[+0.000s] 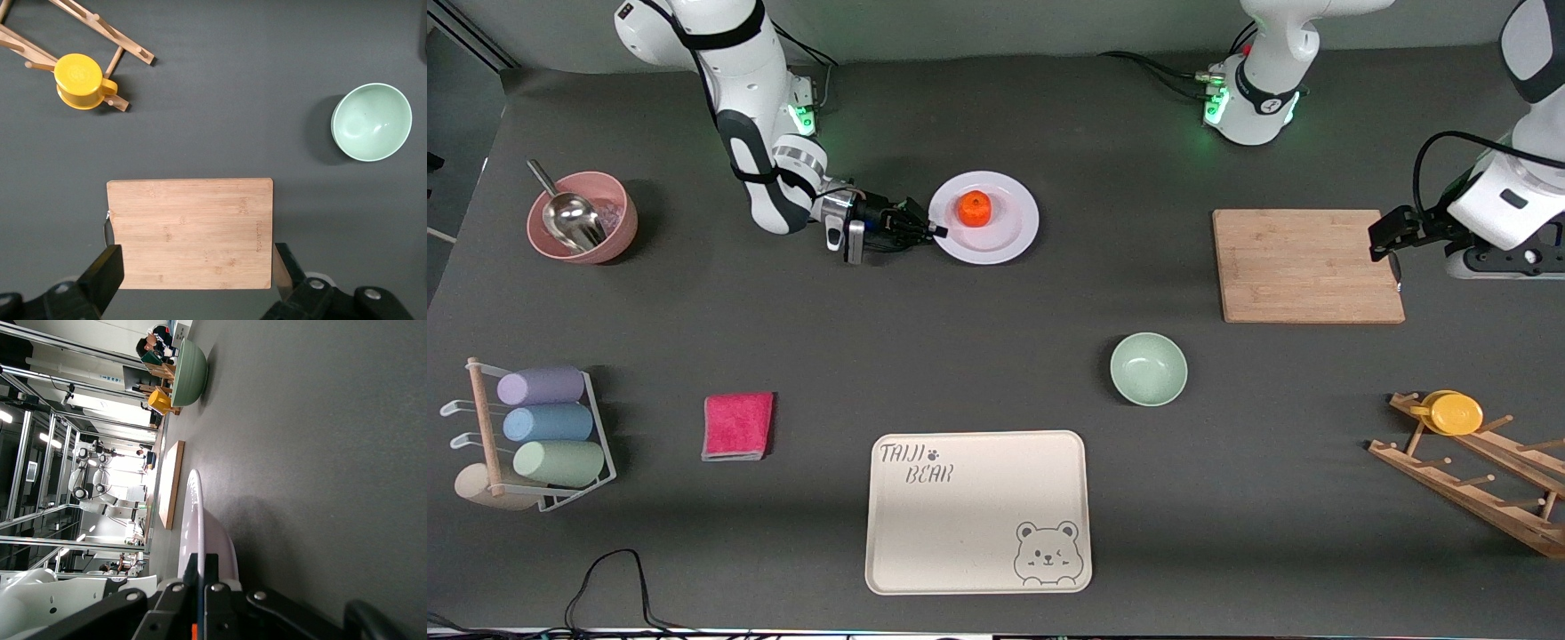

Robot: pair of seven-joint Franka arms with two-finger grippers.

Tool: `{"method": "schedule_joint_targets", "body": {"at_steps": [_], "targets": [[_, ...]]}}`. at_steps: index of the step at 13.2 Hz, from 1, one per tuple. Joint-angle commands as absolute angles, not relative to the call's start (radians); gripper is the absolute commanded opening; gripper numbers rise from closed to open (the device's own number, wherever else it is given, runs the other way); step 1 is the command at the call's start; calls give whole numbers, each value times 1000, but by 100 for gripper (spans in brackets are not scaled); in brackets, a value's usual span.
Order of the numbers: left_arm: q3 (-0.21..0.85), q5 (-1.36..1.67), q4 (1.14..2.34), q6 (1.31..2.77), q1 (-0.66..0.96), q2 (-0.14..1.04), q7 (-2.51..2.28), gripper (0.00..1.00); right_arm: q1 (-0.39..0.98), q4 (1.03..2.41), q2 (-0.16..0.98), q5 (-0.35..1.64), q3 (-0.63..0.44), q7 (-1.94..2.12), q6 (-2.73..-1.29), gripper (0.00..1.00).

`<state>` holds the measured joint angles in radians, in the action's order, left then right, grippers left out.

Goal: Place orange and plate with both arms
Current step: 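Grip the rim of the white plate with the right gripper, then carry the plate with the orange over the cream tray with the right gripper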

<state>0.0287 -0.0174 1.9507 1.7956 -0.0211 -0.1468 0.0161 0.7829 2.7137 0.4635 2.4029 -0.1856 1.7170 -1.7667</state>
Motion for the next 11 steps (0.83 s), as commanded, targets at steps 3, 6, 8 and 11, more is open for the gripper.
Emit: {"method": "schedule_joint_targets", "body": {"at_steps": [3, 6, 8, 11], "targets": [[34, -5, 1936, 1756, -23, -155, 32, 100, 787, 2704, 512, 2436, -184, 1593, -1631, 0], [34, -5, 1934, 1766, -21, -153, 32, 100, 785, 2689, 480, 2434, -186, 1430, -1623, 0], [34, -5, 1934, 1760, -23, -153, 32, 100, 772, 2651, 471, 2434, -192, 1384, -1624, 0], [34, -5, 1934, 1758, -21, -153, 32, 100, 712, 2529, 463, 2404, -212, 1266, -1669, 0]]}}
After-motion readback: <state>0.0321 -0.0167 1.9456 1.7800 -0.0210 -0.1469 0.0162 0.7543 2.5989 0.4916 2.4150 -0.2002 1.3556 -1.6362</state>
